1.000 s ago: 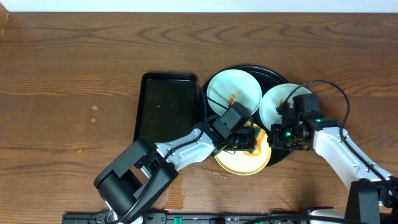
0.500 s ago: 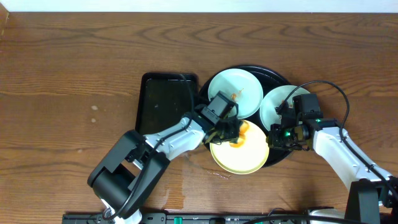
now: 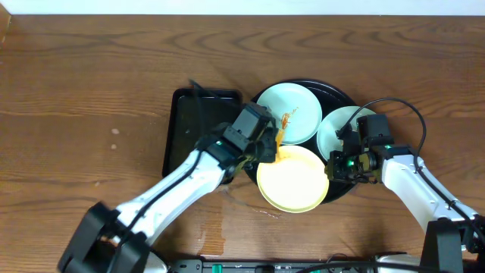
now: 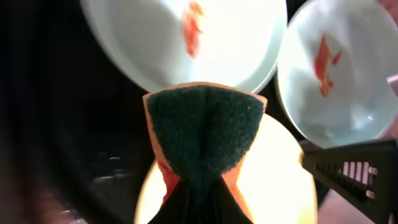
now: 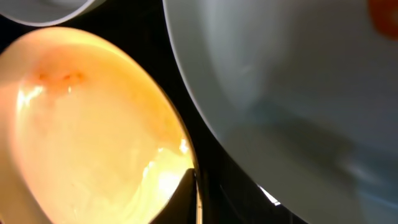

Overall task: Clean dirty plates on tray and stack at the side
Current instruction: 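Return the sponge to the black water tray with the left gripper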

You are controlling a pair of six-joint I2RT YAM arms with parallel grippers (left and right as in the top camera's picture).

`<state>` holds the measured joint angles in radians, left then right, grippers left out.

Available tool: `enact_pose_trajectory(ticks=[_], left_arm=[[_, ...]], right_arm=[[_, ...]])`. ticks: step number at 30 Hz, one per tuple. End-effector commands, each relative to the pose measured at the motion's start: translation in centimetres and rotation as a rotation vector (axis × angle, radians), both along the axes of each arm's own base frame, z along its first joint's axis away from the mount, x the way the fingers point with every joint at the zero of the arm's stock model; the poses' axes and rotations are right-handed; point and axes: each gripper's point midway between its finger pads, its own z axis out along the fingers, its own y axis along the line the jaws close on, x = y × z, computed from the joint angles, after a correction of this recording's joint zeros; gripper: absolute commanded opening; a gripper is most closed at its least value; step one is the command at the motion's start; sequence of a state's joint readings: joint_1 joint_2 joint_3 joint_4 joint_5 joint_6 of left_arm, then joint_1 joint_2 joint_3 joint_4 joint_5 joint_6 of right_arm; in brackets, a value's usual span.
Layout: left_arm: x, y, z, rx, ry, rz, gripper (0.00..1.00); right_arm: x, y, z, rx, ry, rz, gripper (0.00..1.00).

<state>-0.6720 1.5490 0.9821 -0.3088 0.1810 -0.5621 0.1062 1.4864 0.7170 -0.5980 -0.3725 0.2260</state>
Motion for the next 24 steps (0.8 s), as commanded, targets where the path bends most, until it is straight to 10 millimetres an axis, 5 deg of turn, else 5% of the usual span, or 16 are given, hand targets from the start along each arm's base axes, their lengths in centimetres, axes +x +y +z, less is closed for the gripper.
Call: enact_pose_trajectory(ticks=[1, 5, 14, 19, 24], left_arm=[[1.8, 3.5, 0.6, 0.154, -0.116, 0.066, 0.07], [2.5, 6.0, 0.2, 0.198, -0.099, 0.118, 0.08], [6.0, 14.5, -0.1, 0.240, -0.065, 0.360, 0.08], [6.6, 17.5, -0.4, 0.247, -0.047, 0.439, 0.08], [6.6, 17.9, -0.4, 0.249, -0.042, 0.451, 0.08]], right_arm=[[-0.5, 0.0, -0.4, -0.012, 0.020, 0.007, 0.13], [-1.0, -0.1, -0.5, -0.014, 0.039, 0.008, 0.24], [-2.6, -0.3, -1.2, -0.020, 0.098, 0.008, 0.26], [-3.6, -0.4, -2.3, -0.020, 0.105, 0.008, 0.17], [-3.1, -0.2, -2.3, -0.010, 0.080, 0.008, 0.01]])
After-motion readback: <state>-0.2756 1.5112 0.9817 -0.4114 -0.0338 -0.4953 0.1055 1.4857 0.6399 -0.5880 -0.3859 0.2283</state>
